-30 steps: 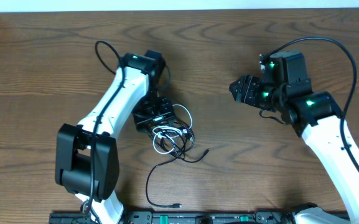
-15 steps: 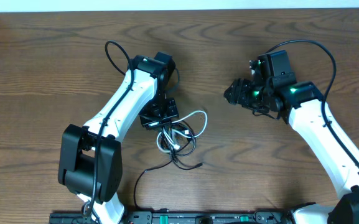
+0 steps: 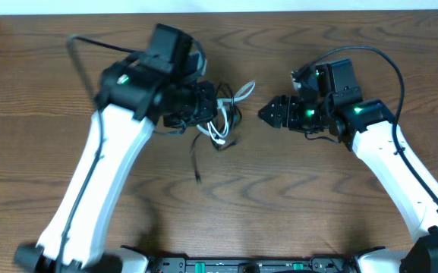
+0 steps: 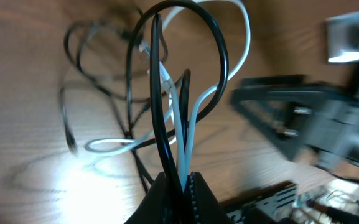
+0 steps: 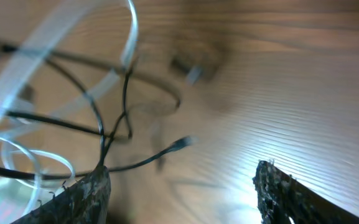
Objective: Untangle cables
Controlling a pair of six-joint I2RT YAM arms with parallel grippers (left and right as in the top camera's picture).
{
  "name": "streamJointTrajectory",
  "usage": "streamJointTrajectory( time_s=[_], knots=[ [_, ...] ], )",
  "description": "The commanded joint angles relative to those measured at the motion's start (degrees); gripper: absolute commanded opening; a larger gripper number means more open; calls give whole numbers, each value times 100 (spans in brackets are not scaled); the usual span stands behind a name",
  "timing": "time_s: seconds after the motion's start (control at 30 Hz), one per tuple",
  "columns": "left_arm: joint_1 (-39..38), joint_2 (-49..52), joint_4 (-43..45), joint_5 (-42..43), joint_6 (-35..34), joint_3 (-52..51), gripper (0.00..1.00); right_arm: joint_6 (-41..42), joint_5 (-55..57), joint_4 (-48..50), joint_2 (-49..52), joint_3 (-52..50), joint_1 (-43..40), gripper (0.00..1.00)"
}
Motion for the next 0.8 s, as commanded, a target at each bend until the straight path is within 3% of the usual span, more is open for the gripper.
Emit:
streamJointTrajectory(
  time_s=[0.0, 0.27, 0.43, 0.6, 0.67, 0.77],
  knots=[
    [17, -170, 96, 107, -417, 35, 8, -339, -1414, 275, 17, 105, 24, 70],
    [17, -173, 114, 127, -586, 24, 8, -289, -2474, 1025, 15, 105, 321, 71],
    [17, -166, 114, 317, -627, 24, 8, -96, -2411, 1440, 17, 105, 546, 70],
    [17, -166, 114, 612, -625, 24, 8, 310, -990, 1202, 26, 105, 778, 50],
    [17, -166, 136, 822, -623, 24, 8, 369, -629, 1121, 48, 105, 872, 46],
    [17, -166, 160, 1005, -619, 24, 8, 380, -428, 1099, 92, 105, 975, 22]
  ],
)
